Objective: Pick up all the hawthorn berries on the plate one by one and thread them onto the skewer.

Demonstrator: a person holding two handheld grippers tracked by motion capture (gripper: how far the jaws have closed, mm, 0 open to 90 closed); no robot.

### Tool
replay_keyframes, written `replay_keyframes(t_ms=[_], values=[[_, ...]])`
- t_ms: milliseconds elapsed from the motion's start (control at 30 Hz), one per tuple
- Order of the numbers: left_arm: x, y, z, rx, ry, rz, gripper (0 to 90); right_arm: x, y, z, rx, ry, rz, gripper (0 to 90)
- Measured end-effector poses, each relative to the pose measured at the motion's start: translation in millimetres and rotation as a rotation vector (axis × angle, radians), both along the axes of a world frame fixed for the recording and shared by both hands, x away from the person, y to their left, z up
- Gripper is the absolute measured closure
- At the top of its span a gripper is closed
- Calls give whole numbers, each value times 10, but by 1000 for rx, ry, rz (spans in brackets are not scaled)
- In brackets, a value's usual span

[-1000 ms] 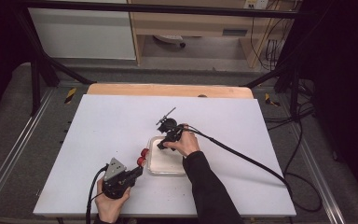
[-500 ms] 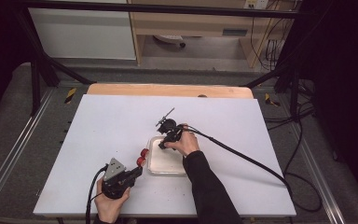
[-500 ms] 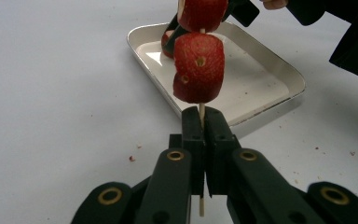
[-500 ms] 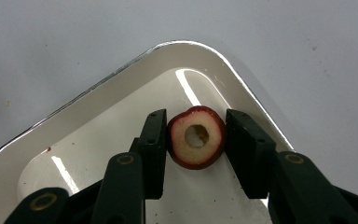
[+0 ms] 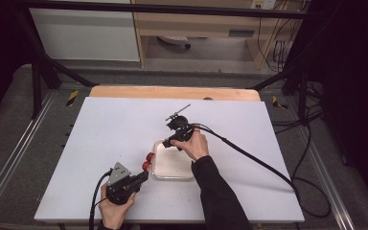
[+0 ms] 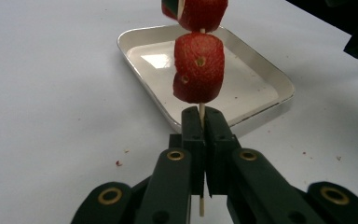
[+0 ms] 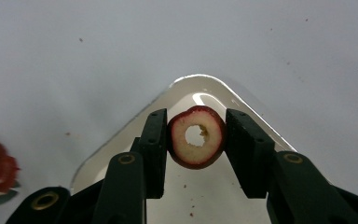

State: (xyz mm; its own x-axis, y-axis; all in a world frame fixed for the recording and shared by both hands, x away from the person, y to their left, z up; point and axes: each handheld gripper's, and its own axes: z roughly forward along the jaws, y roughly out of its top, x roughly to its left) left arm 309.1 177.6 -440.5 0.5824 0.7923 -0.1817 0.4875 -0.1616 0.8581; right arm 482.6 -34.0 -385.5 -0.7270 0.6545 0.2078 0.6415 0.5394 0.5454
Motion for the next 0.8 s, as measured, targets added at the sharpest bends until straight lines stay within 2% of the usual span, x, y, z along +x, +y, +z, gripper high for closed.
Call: replay_keyframes(t_ms=[33, 67, 133, 167, 233, 267, 333, 367, 433, 467, 500, 533, 567, 600, 633, 667, 700, 733, 767, 800], values=[[0, -13, 3, -2, -2, -3, 881, -51, -45, 78, 40, -5, -18, 607], [-3, -28, 7, -3, 1, -5, 881, -51, -45, 78, 40, -5, -18, 607], [-6, -56, 14, -7, 1, -12, 881, -106, -106, 147, 93, -17, -48, 607], [-10, -95, 17, -18, 4, -15, 881, -147, -169, 189, 142, -32, -69, 607], [-12, -129, 21, -25, 14, -20, 881, -193, -257, 223, 200, -41, -96, 607], [-12, -129, 21, -25, 14, -20, 881, -193, -257, 223, 200, -41, -96, 607], [-17, -171, 24, -34, 22, -25, 882, -242, -350, 236, 263, -48, -118, 607], [-3, -213, 23, -37, 12, -36, 881, -300, -435, 228, 321, -56, -139, 608], [-4, -263, 22, -38, 17, -41, 882, -363, -515, 218, 369, -70, -156, 608], [-4, -263, 22, -38, 17, -41, 882, -363, -515, 218, 369, -70, -156, 608], [-22, -319, 23, -41, 41, -43, 882, -428, -597, 212, 436, -70, -174, 608], [-22, -319, 23, -41, 41, -43, 882, -428, -597, 212, 436, -70, -174, 608], [-23, -343, 24, -38, 38, -42, 882, -487, -679, 205, 490, -81, -189, 608], [-23, -369, 24, -40, 41, -43, 882, -487, -679, 205, 490, -81, -189, 608], [-23, -419, 25, -40, 48, -50, 882, -547, -765, 196, 545, -95, -208, 608], [-23, -419, 25, -40, 48, -50, 882, -547, -765, 196, 545, -95, -208, 608], [-23, -470, 29, -38, 49, -51, 882, -608, -846, 180, 611, -104, -238, 608], [-23, -470, 29, -38, 49, -51, 882, -608, -846, 180, 611, -104, -238, 608], [-27, -529, 37, -42, 52, -58, 882, -661, -906, 144, 650, -123, -260, 608], [-27, -529, 37, -42, 52, -58, 882, -661, -906, 144, 650, -123, -260, 608]])
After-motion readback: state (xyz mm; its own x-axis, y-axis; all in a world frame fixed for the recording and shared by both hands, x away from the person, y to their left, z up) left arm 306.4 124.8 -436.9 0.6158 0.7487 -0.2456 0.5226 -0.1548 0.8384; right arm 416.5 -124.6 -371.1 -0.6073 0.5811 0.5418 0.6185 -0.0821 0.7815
